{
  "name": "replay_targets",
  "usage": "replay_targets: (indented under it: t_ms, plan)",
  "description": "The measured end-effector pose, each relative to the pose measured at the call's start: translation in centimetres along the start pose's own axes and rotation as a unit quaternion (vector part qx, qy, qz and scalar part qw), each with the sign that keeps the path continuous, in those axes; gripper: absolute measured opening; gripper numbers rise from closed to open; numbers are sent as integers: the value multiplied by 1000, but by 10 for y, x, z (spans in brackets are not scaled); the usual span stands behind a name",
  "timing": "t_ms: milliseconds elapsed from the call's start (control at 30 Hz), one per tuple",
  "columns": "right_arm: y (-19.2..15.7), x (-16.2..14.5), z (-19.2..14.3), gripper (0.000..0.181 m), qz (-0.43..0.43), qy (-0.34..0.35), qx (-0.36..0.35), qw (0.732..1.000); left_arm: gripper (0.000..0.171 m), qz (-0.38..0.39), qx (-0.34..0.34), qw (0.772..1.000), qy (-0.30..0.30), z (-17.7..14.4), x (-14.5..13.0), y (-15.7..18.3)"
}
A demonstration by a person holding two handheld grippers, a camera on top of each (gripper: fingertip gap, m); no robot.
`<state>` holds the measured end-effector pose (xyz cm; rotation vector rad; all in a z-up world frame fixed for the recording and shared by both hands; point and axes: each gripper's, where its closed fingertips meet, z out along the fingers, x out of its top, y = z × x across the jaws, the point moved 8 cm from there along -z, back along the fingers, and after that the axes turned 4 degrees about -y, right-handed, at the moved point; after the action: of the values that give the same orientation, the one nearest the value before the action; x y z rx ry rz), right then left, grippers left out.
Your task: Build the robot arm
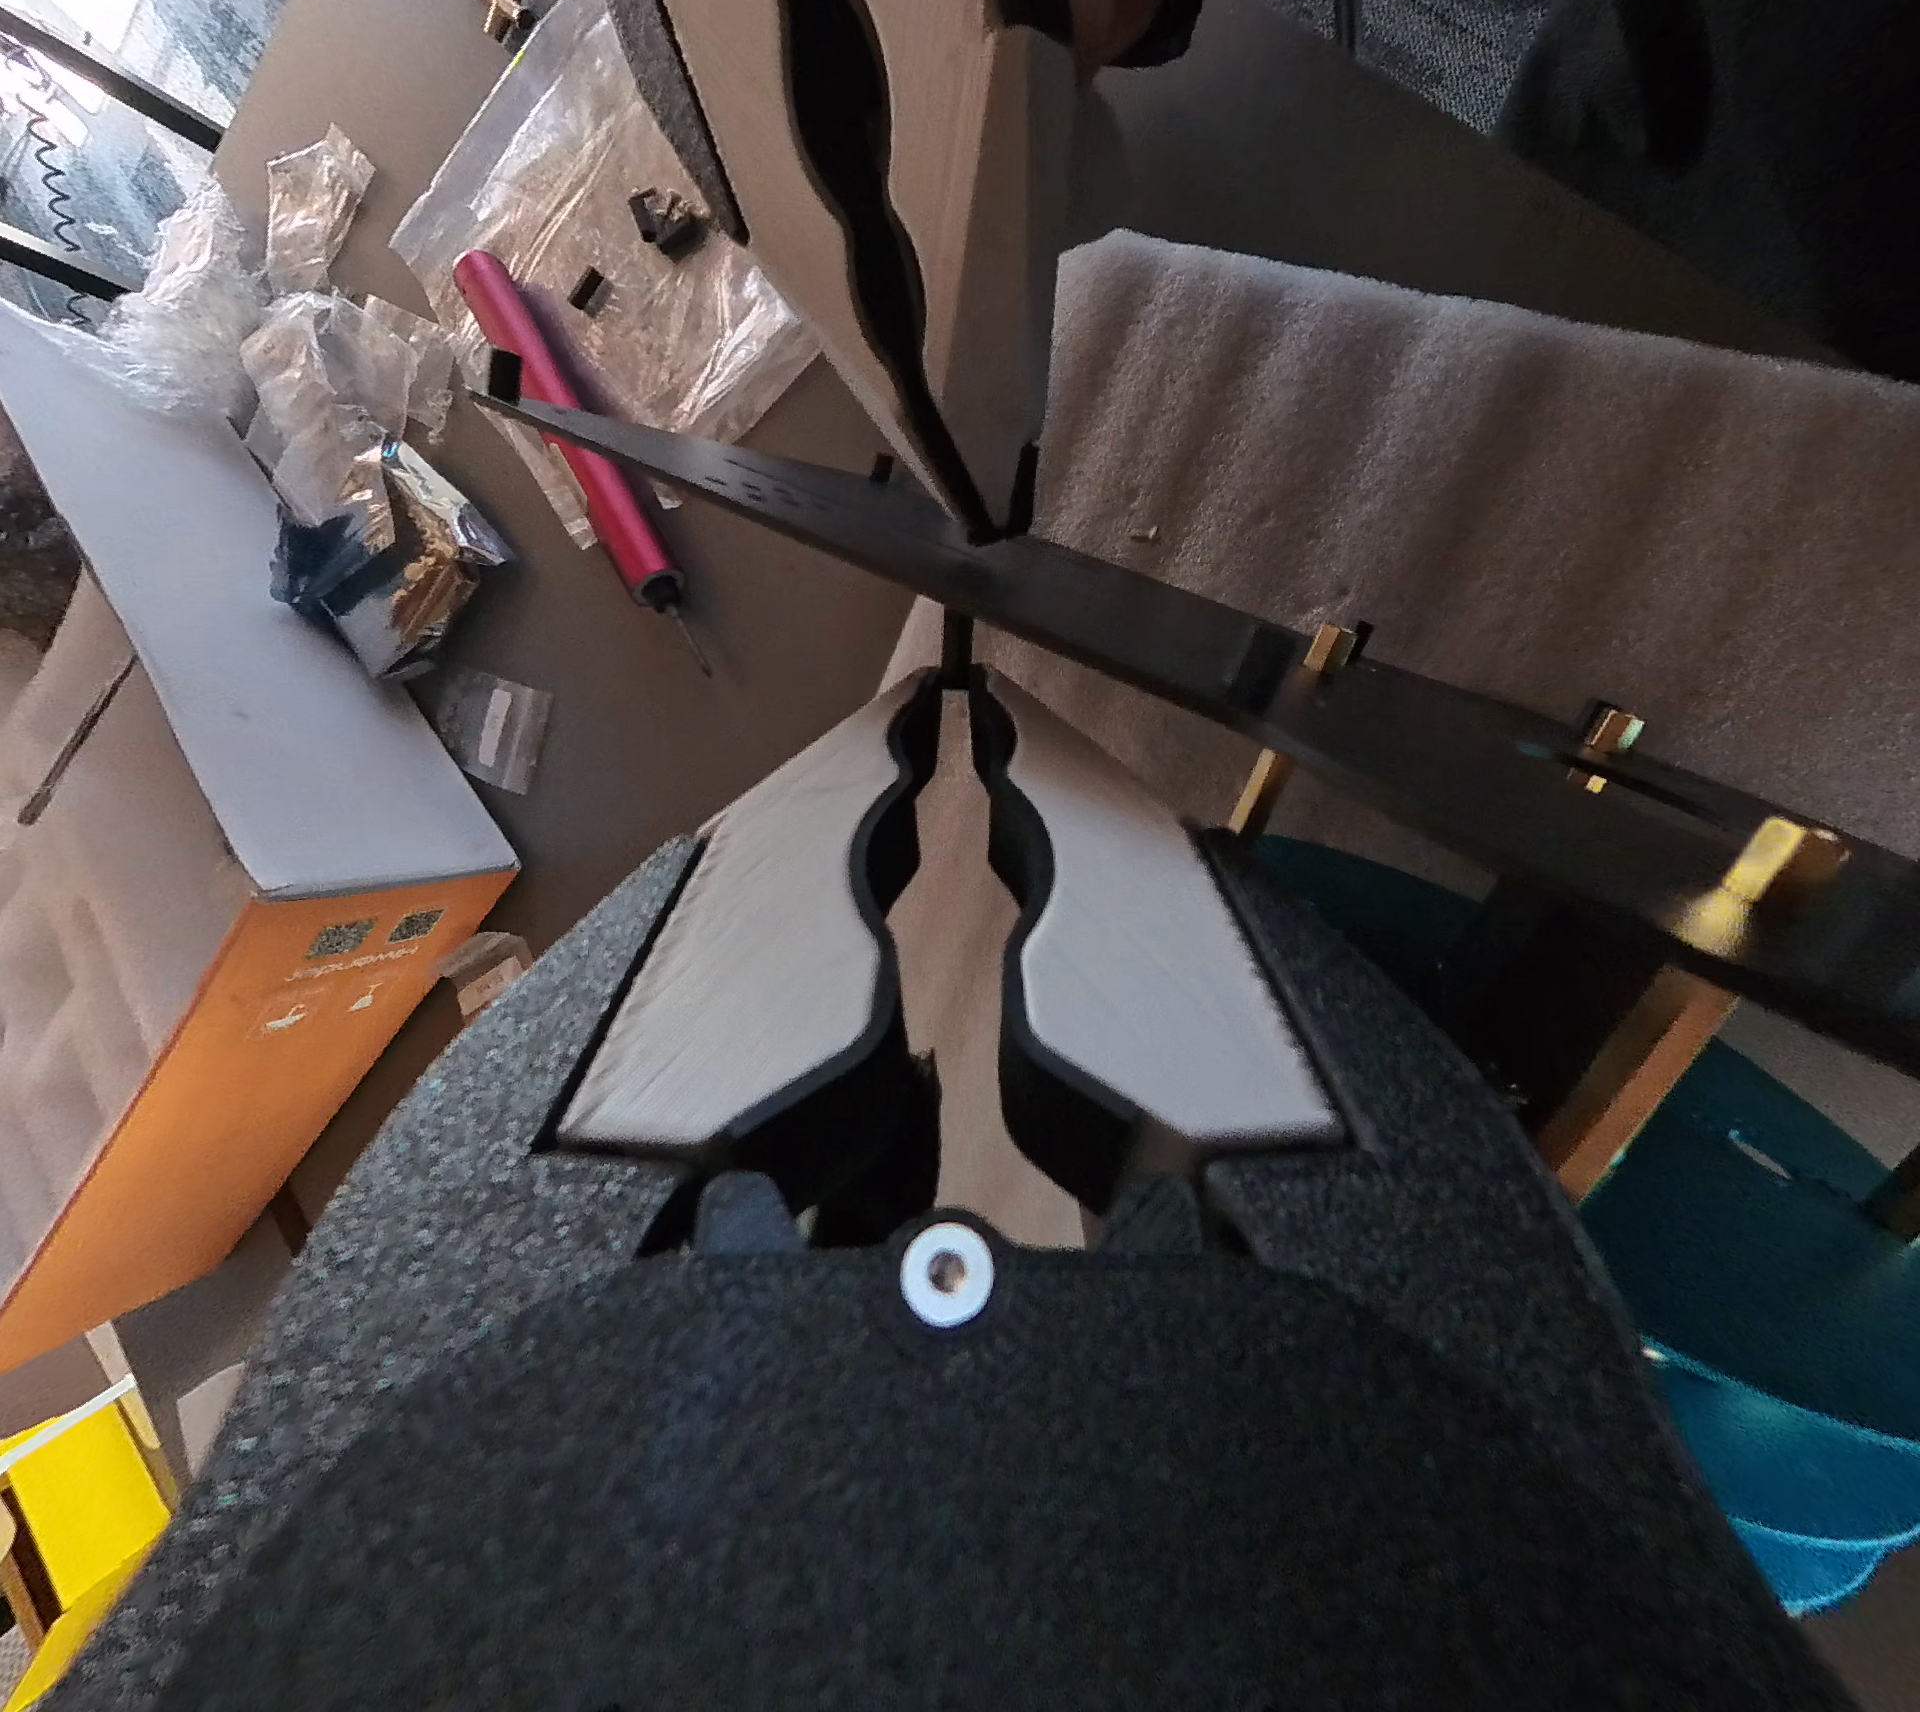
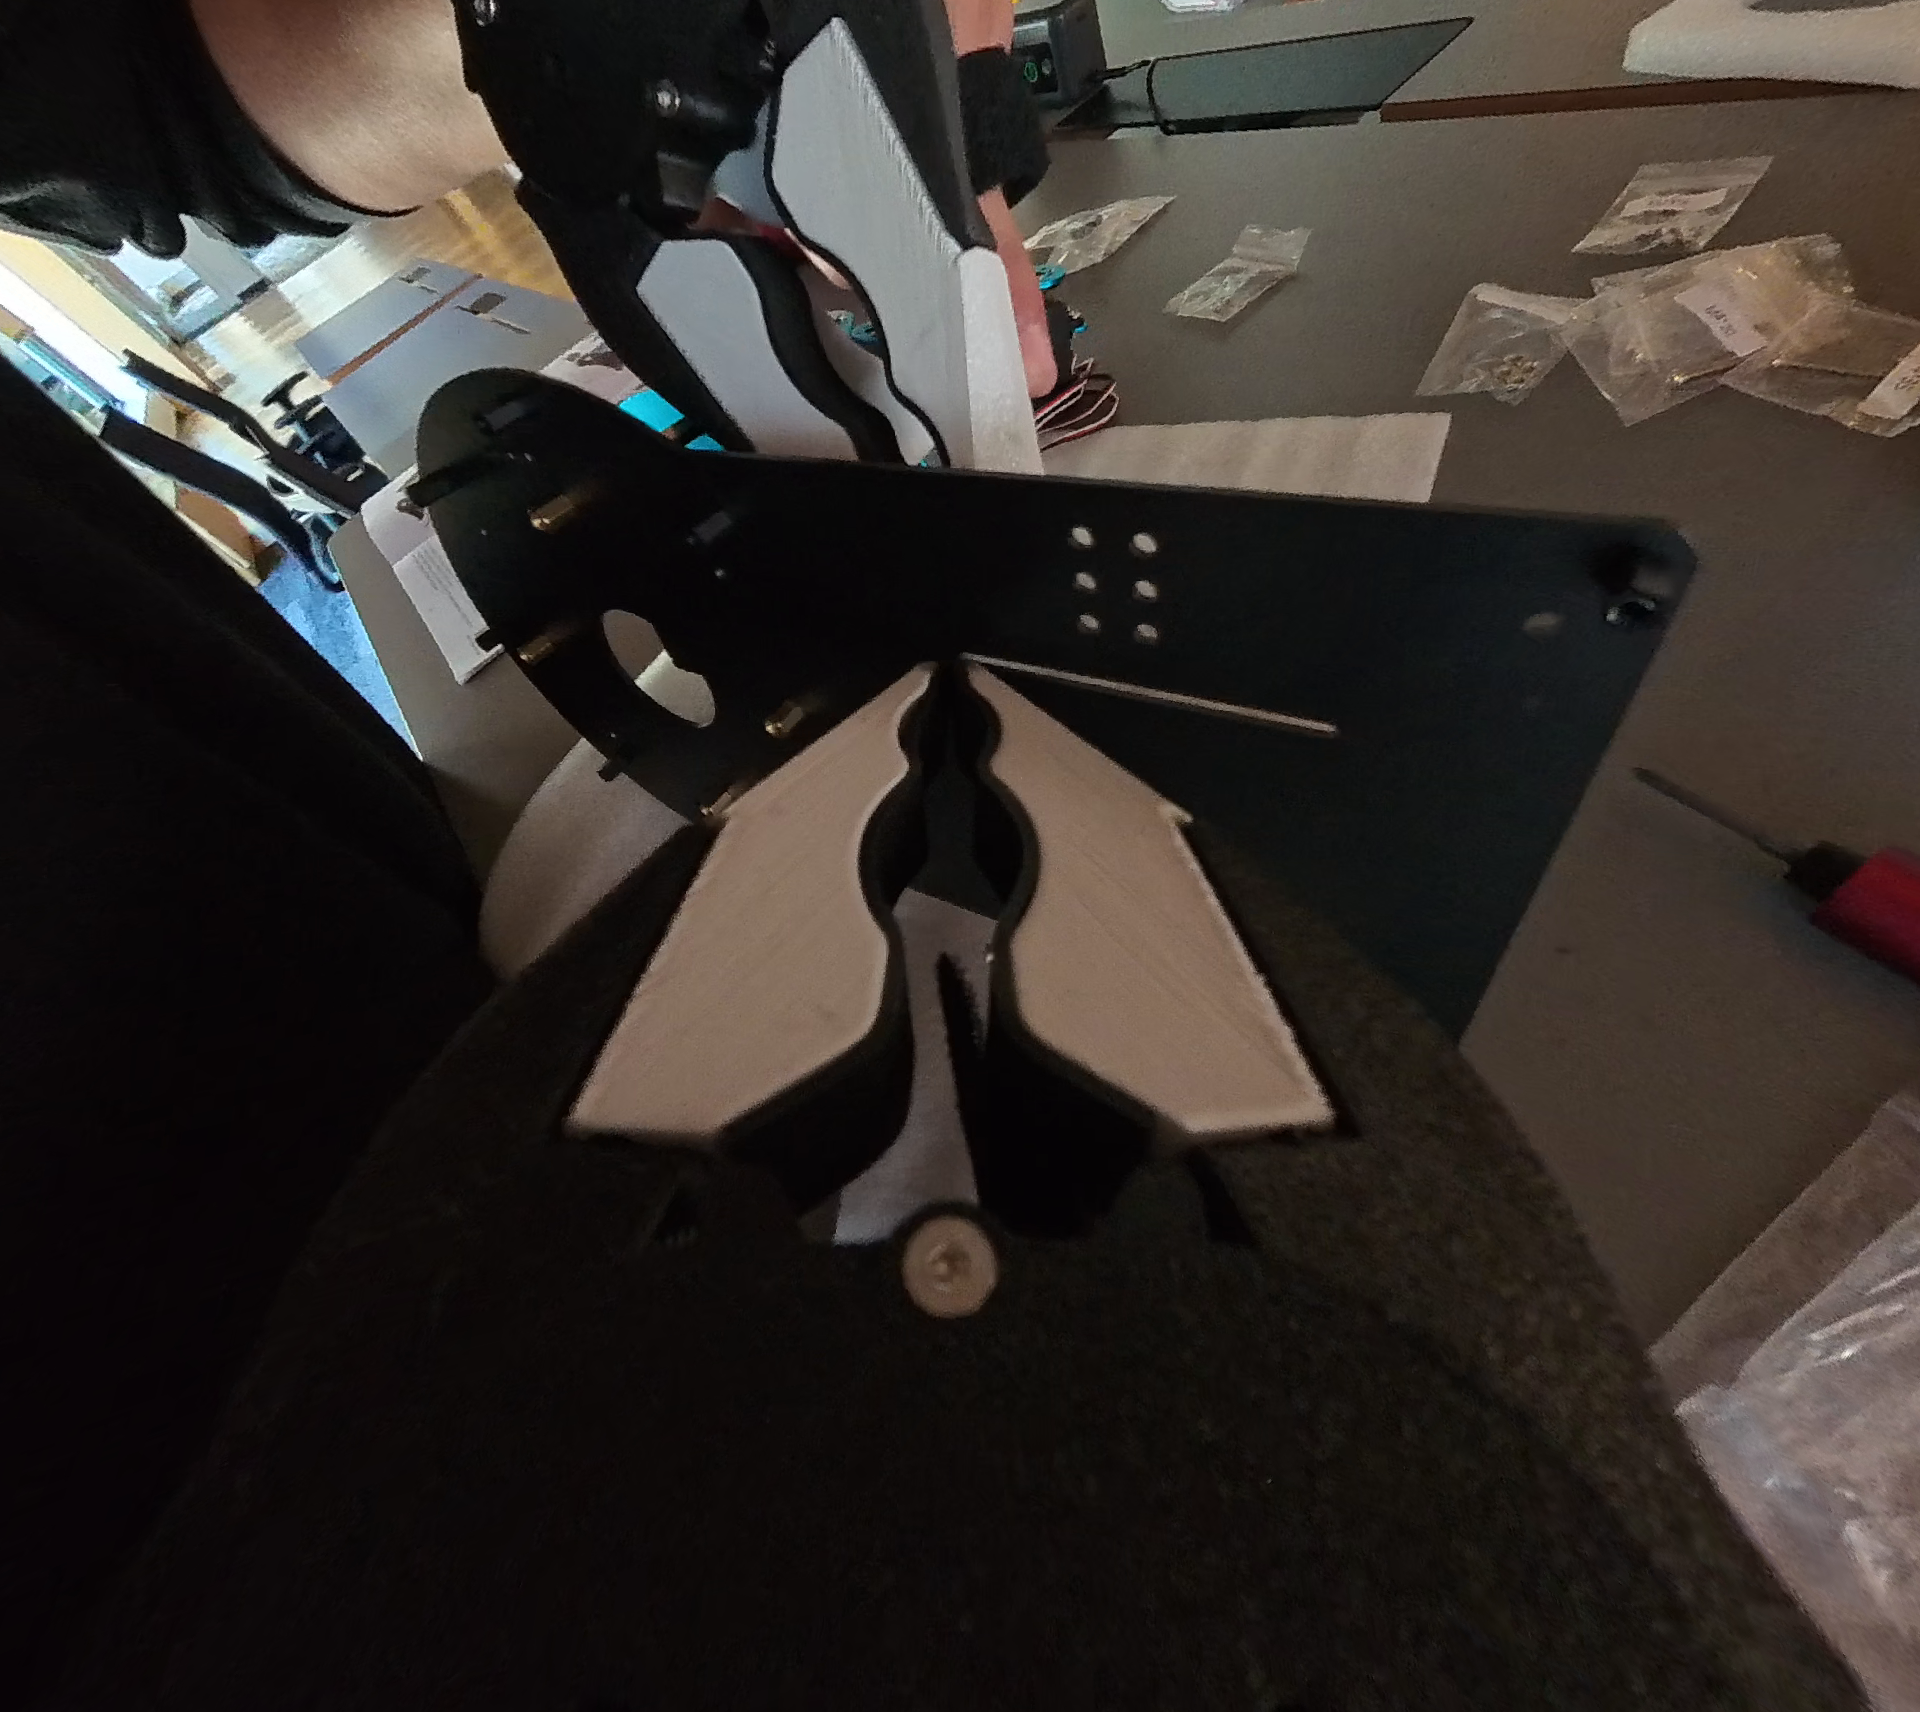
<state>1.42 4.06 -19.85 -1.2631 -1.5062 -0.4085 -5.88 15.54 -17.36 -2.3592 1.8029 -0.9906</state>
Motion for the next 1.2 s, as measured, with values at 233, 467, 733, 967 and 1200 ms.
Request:
replay_targets:
  t_ms: [233,467,733,967,1200]
  plan:
    - [3,-49,-26,4,15,-155,-68,985,4,-14,8,1000,-12,-3,-5,0]
    - [-33,-80,-2,18,109,-106,-161,975,4,-24,22,999,-14,-1,-6,1]
    - [-32,-84,8,15,102,-100,-218,965,4,-9,17,1000,-10,-6,-7,8]
    - [-28,-85,8,6,78,-112,-225,965,4,1,20,1000,-10,-14,-8,8]
    - [-33,-86,9,6,61,-115,-242,962,4,8,22,1000,-7,-15,-7,5]
